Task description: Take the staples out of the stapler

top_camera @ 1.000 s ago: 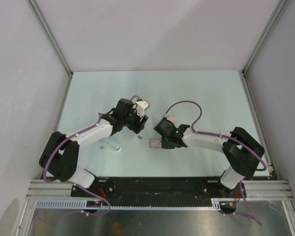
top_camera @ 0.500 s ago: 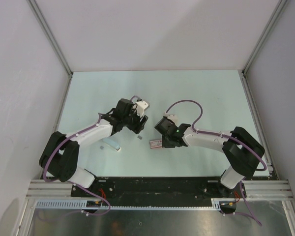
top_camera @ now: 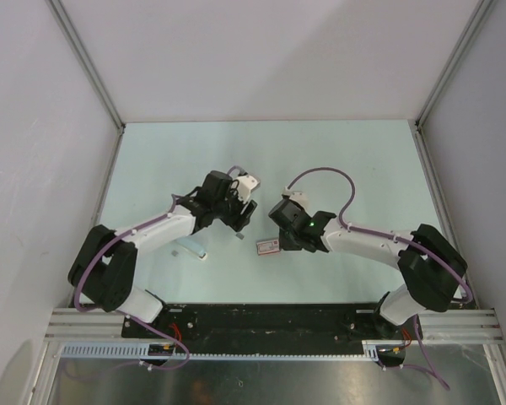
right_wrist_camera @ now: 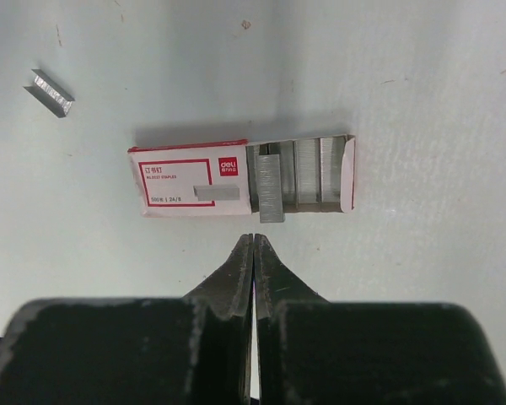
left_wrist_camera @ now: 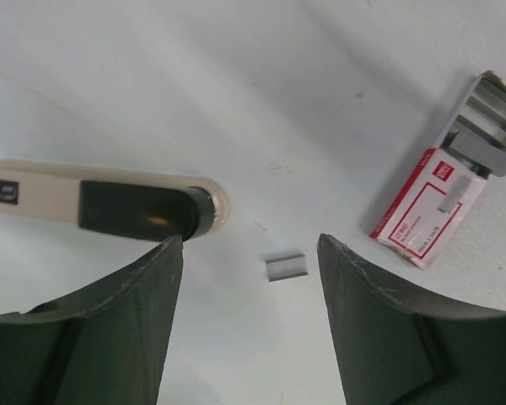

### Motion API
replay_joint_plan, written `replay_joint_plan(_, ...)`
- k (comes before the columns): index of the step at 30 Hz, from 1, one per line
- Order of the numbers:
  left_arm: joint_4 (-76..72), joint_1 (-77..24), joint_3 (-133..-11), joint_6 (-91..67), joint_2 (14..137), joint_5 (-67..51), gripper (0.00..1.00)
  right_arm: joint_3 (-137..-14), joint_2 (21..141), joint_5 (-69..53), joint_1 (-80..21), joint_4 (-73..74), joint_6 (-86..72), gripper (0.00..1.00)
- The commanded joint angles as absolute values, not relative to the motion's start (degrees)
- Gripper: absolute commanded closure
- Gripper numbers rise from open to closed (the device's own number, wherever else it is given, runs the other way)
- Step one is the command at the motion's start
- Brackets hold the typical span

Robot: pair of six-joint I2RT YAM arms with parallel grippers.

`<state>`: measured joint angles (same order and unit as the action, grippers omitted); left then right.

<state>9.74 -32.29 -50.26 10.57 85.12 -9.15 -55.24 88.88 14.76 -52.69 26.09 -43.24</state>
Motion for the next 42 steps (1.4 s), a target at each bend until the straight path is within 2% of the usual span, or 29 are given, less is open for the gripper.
replay_joint_plan(1, 9.1, -35.7, -54.3, 12.1, 87.5, -9.3, 0.3, -54.8, 86.2, 16.7, -53.2, 28.0, -42.4, 0.99)
replay_joint_plan(9, 8.2, -40.8, -61.7, 10.4, 99.5, -7.7, 0.3, -51.7, 86.1, 15.1, -53.5, 25.5, -43.9, 1.0)
replay_joint_plan(17, 6.1, -42.4, -63.2, 9.8, 104.9, -7.2, 0.3, -47.4, 84.8, 14.1, -53.4, 21.1, -44.6, 1.0)
replay_joint_plan(42, 5.1, -44.9, -61.0, 10.4, 106.3, -8.1, 0.31, -44.5, 86.5, 12.9, -50.8, 11.3, -44.0, 1.0)
